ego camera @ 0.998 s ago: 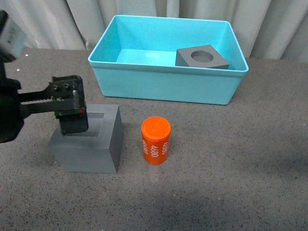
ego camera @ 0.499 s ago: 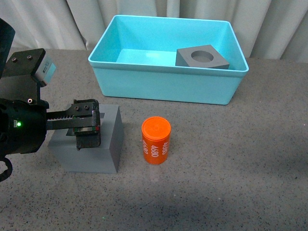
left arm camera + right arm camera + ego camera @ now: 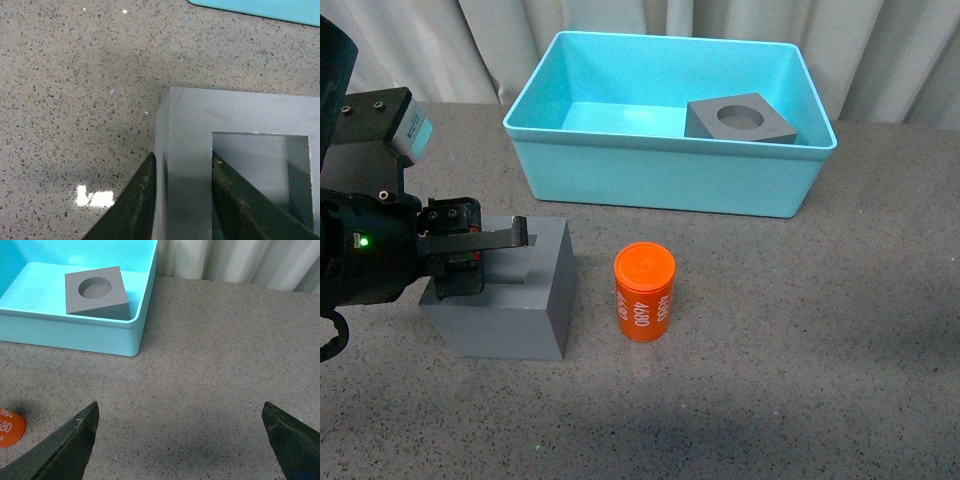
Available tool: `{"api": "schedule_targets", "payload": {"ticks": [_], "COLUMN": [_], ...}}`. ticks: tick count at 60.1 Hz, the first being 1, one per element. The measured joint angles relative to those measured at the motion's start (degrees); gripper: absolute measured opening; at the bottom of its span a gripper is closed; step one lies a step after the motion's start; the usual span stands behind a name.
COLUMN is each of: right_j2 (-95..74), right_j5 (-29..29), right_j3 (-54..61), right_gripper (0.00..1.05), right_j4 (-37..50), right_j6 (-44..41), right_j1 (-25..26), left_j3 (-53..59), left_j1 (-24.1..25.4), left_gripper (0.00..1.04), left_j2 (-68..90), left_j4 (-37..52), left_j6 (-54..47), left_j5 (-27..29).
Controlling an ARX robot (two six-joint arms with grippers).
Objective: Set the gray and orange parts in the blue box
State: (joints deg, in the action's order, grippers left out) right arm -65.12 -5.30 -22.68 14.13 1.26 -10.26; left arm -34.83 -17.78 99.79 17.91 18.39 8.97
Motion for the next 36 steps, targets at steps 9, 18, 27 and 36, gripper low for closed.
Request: {"api": "schedule_targets", "payload": {"ticks": [9,18,27,36], "right_j2": [0.0,0.0,0.0,0.0], "right_j5": [0.0,0.0,0.0,0.02], "right_j3": [0.0,0.0,0.0,0.0], "right_gripper": [0.95,0.95,0.95,0.95], "right_j4": [0.0,0.0,0.0,0.0], "right_j6": [0.0,0.0,0.0,0.0], "right_j1": [0.0,0.0,0.0,0.0], "left_j3": [0.22,0.22,-1.68,-7.26], "left_j1": [-0.35,-0.87,-2.23,-2.75], "left_gripper": [0.18,0.18,0.18,0.18], "left_j2": [-1.49,-4.7,-8.87,-9.31], "left_j4": [-0.33,-1.01,-1.88,0.24], "left_j6": [0.26,0.37,0.22,0.44], "left_j5": [0.09,0.37,1.92,3.93]}}
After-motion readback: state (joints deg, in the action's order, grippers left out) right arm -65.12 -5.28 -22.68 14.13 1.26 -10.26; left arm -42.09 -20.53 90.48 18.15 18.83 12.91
